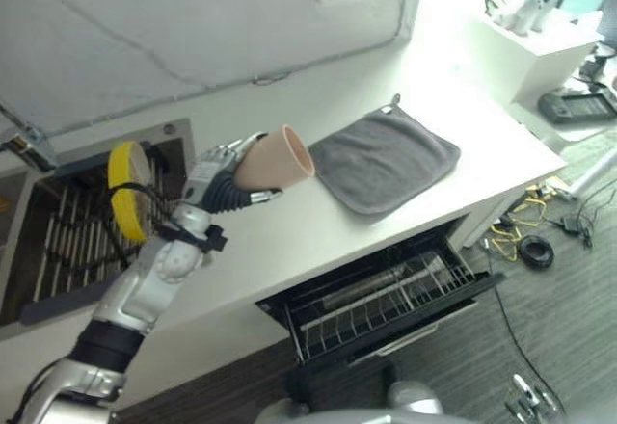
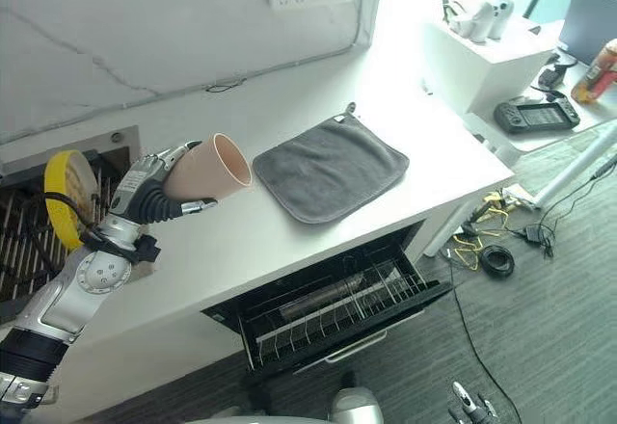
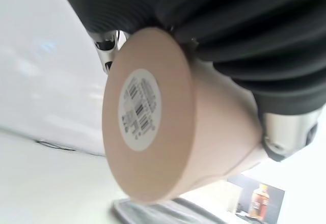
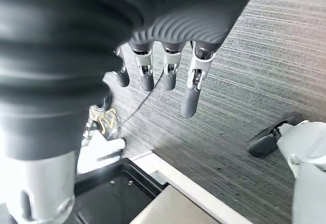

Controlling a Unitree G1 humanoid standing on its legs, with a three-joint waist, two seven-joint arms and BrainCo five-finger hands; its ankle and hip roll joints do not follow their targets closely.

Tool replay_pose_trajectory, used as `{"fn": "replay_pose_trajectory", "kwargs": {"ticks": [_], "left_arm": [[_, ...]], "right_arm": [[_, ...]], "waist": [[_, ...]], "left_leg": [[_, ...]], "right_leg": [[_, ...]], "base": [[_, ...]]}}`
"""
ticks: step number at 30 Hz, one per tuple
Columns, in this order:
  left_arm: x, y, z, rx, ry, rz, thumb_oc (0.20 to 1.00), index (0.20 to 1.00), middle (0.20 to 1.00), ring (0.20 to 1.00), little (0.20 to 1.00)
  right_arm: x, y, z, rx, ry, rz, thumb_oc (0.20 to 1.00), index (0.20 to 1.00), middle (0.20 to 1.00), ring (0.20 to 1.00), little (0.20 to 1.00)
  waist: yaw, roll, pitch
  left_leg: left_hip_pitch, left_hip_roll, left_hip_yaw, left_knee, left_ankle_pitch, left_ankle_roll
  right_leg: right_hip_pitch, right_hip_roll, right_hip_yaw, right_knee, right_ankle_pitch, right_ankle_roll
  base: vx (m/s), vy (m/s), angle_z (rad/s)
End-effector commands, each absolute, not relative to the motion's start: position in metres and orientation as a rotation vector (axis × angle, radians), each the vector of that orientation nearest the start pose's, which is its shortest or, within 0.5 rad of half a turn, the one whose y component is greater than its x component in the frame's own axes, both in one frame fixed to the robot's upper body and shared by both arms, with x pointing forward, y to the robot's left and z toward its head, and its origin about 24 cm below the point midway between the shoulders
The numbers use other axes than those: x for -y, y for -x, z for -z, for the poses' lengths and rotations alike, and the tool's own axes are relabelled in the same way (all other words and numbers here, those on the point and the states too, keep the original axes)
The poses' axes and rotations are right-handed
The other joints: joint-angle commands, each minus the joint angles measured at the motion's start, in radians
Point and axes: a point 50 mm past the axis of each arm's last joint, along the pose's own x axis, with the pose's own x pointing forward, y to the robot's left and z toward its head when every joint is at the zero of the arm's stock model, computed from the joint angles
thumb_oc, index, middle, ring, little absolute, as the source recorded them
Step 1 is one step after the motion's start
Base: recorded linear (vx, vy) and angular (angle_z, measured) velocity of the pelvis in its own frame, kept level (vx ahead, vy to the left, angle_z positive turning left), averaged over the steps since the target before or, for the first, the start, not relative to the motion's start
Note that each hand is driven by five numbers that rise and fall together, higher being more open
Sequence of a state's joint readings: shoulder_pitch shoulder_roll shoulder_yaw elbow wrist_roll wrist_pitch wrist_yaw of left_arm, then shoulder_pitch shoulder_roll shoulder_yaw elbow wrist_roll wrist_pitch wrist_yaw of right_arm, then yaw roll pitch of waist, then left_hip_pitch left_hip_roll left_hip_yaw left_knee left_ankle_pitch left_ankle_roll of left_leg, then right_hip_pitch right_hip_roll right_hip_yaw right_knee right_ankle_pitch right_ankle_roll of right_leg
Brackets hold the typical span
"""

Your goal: Place the dishes in the dishwasher.

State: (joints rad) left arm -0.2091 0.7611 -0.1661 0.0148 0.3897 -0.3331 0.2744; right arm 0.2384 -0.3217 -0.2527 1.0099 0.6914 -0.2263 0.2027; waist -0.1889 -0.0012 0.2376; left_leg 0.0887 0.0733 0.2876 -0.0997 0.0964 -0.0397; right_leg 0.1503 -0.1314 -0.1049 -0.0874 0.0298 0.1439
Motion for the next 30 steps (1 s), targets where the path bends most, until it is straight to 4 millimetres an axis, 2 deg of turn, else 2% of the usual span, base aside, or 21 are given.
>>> {"fn": "replay_pose_trajectory", "kwargs": {"ticks": [1,4,8,9,10,12,14,16,20,22,24,30], "left_arm": [[-0.213,-0.287,-0.185,0.761,-1.003,0.022,0.200,0.200,0.200,0.200,0.200],[-0.212,-0.288,-0.185,0.759,-0.995,0.037,0.200,0.200,0.200,0.200,0.200],[-0.208,-0.287,-0.181,0.713,-0.845,0.120,0.200,0.200,0.200,0.200,0.200],[-0.203,-0.285,-0.173,0.662,-0.718,0.171,0.200,0.200,0.200,0.200,0.200],[-0.197,-0.284,-0.163,0.628,-0.637,0.189,0.200,0.200,0.200,0.200,0.200],[-0.190,-0.284,-0.152,0.581,-0.519,0.212,0.200,0.200,0.200,0.200,0.200],[-0.173,-0.284,-0.133,0.527,-0.356,0.226,0.200,0.200,0.200,0.200,0.200],[-0.158,-0.285,-0.123,0.504,-0.251,0.233,0.200,0.200,0.200,0.200,0.200],[-0.144,-0.286,-0.123,0.526,-0.142,0.251,0.200,0.200,0.200,0.200,0.200],[-0.138,-0.285,-0.129,0.575,-0.084,0.255,0.200,0.200,0.200,0.200,0.200],[-0.134,-0.280,-0.137,0.665,-0.031,0.227,0.200,0.200,0.200,0.200,0.200],[-0.134,-0.260,-0.150,0.854,-0.067,0.143,0.200,0.200,0.200,0.200,0.200]], "right_arm": [[0.328,-0.079,0.103,-0.484,-0.392,0.693,1.000,1.000,1.000,1.000,1.000],[0.336,-0.086,0.090,-0.372,-0.387,0.712,1.000,1.000,1.000,1.000,1.000],[0.347,-0.115,0.045,-0.095,-0.340,0.621,1.000,1.000,1.000,1.000,1.000],[0.341,-0.132,0.017,0.042,-0.294,0.521,1.000,1.000,1.000,1.000,1.000],[0.333,-0.145,-0.003,0.124,-0.254,0.446,1.000,1.000,1.000,1.000,1.000],[0.322,-0.154,-0.021,0.208,-0.220,0.363,1.000,1.000,1.000,1.000,1.000],[0.302,-0.173,-0.050,0.333,-0.207,0.225,1.000,1.000,1.000,1.000,1.000],[0.284,-0.186,-0.075,0.429,-0.186,0.103,1.000,1.000,1.000,1.000,1.000],[0.256,-0.201,-0.102,0.532,-0.216,-0.091,1.000,1.000,1.000,1.000,1.000],[0.233,-0.210,-0.115,0.570,-0.216,-0.237,1.000,1.000,1.000,1.000,1.000],[0.207,-0.219,-0.129,0.584,-0.142,-0.345,1.000,1.000,1.000,1.000,1.000],[0.183,-0.238,-0.137,0.554,-0.132,-0.391,1.000,1.000,1.000,1.000,1.000]], "waist": [[-0.007,-0.007,0.013],[-0.024,-0.013,0.009],[-0.046,-0.019,0.005],[-0.054,-0.023,0.000],[-0.062,-0.026,-0.002],[-0.070,-0.028,-0.006],[-0.080,-0.032,-0.012],[-0.083,-0.031,-0.018],[-0.081,-0.026,-0.024],[-0.073,-0.022,-0.026],[-0.051,-0.019,-0.033],[0.022,-0.029,-0.040]], "left_leg": [[0.101,-0.016,0.063,0.041,-0.207,0.050],[0.104,-0.017,0.073,0.050,-0.216,0.053],[0.111,-0.020,0.079,0.059,-0.227,0.060],[0.112,-0.023,0.077,0.064,-0.233,0.066],[0.114,-0.025,0.076,0.066,-0.237,0.070],[0.115,-0.027,0.077,0.070,-0.241,0.074],[0.115,-0.029,0.083,0.078,-0.245,0.077],[0.119,-0.031,0.089,0.079,-0.246,0.078],[0.123,-0.033,0.093,0.081,-0.246,0.077],[0.125,-0.035,0.091,0.082,-0.245,0.074],[0.127,-0.038,0.080,0.080,-0.243,0.069],[0.136,-0.037,0.036,0.065,-0.233,0.056]], "right_leg": [[-0.058,-0.031,-0.051,0.035,-0.008,0.059],[-0.066,-0.033,-0.040,0.040,-0.004,0.062],[-0.077,-0.033,-0.025,0.046,0.003,0.067],[-0.081,-0.032,-0.018,0.050,0.002,0.066],[-0.085,-0.030,-0.011,0.054,0.000,0.066],[-0.090,-0.029,-0.006,0.058,-0.001,0.065],[-0.096,-0.027,0.003,0.066,-0.003,0.061],[-0.101,-0.024,0.009,0.072,-0.004,0.057],[-0.100,-0.023,0.010,0.076,-0.007,0.049],[-0.094,-0.024,0.006,0.076,-0.011,0.045],[-0.081,-0.026,-0.003,0.070,-0.014,0.039],[-0.036,-0.027,-0.049,0.052,-0.023,0.028]], "base": [[-0.01,0.001,-0.29],[-0.01,-0.001,-0.20],[-0.03,-0.010,-0.17],[-0.06,0.000,-0.21],[-0.06,0.010,-0.18],[-0.04,0.024,-0.08],[-0.04,0.032,-0.07],[-0.02,0.035,-0.17],[-0.01,0.032,-0.16],[0.00,0.036,-0.10],[0.01,0.012,-0.10],[0.03,-0.047,0.20]]}}
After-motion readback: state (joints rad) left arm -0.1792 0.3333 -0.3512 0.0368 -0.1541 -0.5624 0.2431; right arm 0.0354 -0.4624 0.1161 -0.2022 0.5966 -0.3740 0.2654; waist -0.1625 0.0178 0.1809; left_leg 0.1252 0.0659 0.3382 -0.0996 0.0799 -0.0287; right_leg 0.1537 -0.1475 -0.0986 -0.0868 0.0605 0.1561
